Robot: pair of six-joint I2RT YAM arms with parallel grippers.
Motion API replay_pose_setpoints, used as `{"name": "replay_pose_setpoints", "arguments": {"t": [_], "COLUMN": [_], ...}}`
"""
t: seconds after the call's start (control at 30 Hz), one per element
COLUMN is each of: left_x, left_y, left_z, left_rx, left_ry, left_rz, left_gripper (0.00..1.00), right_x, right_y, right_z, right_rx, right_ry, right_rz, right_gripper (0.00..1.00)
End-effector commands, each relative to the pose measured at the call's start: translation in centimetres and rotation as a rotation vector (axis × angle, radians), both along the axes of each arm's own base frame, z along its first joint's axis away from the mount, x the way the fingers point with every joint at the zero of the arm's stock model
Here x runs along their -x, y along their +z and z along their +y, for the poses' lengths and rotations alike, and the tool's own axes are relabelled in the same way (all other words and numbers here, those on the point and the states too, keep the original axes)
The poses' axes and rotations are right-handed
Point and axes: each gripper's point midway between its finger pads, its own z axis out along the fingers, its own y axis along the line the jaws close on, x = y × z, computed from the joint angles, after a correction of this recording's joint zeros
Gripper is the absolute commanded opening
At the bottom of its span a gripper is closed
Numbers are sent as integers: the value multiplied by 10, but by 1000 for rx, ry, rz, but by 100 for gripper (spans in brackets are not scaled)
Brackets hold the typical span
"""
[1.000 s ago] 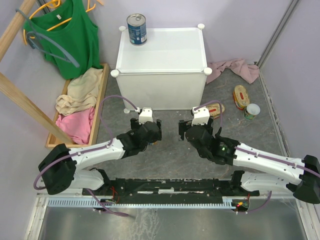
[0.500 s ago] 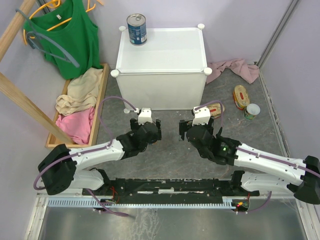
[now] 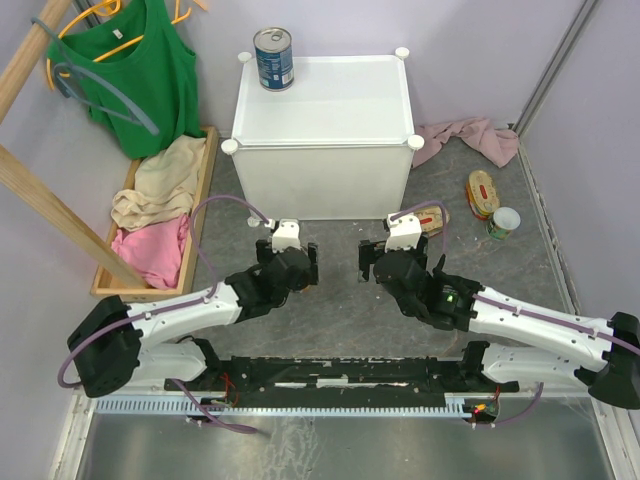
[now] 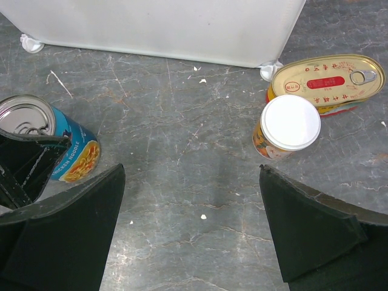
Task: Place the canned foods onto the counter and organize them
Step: Pick up the canned food from the center of the board.
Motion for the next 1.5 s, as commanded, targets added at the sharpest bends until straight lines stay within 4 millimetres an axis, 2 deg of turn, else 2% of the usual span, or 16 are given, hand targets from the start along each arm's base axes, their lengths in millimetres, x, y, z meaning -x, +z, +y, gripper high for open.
{"name": "replay_pose_setpoints", "arguments": {"t": [0.0,0.47,1.0,1.47], "left_x": [-7,-5,-4,-7], "left_y": [34,66,88,125], "left_z": [-4,-2,-1,2], "left_rx": [39,52,66,65], "left_ry": [7,3,0,3], "left_rz": [-69,-105,-134,-178], "left_gripper": [3,3,3,3], "right_x": [-1,0,0,0], "right_y": [18,16,15,17], "right_z": [0,-1,0,0], "right_rx": [-50,-60,-62,-62], "right_ry": [-6,-7,-7,-8], "right_rz": [-25,-19,-15,-18], "right_gripper": [100,100,99,100]}}
